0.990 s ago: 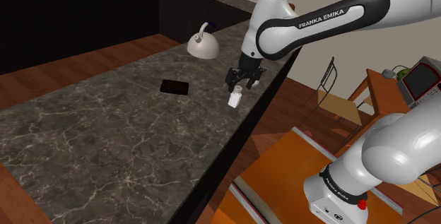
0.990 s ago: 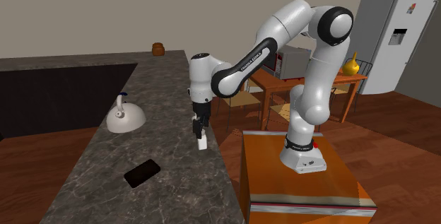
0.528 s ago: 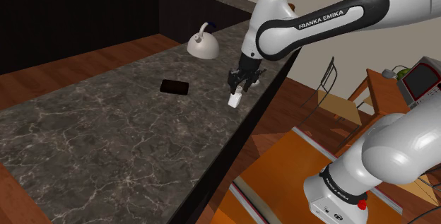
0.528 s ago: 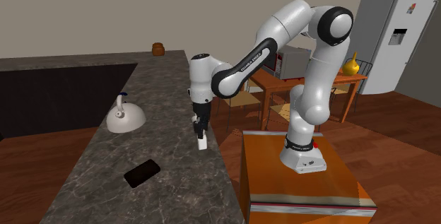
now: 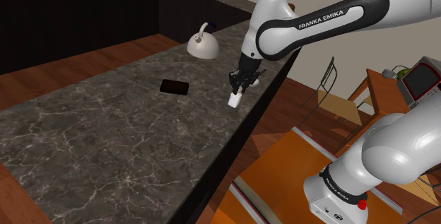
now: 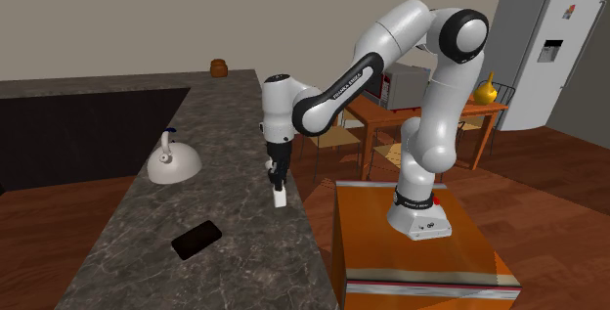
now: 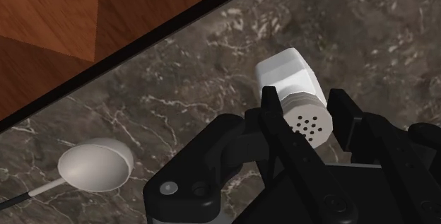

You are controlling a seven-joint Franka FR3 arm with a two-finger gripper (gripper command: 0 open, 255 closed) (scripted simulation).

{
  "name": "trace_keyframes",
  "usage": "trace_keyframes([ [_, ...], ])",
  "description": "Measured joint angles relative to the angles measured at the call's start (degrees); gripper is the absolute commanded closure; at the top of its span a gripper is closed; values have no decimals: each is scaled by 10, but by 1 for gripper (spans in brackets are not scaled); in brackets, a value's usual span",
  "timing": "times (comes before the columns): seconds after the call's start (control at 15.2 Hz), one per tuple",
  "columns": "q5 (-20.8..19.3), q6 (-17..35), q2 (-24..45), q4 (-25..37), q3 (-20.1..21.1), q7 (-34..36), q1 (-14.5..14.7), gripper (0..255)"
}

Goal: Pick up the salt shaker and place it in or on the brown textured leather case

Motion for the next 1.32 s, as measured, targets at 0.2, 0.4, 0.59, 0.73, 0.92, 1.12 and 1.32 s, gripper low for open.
trace_keyframes([
  [0.2,1,-10,-6,4,0,-1,0,255],
  [0.4,2,-34,-19,15,-2,-3,0,255],
  [0.59,4,-57,-31,27,-3,-4,0,255],
  [0.73,4,-74,-38,37,-3,-3,1,255],
  [0.92,5,-100,-47,54,-5,-4,1,255],
  [1.12,5,-122,-54,69,-6,-5,0,255],
  [1.32,5,-140,-52,89,-3,1,2,255],
])
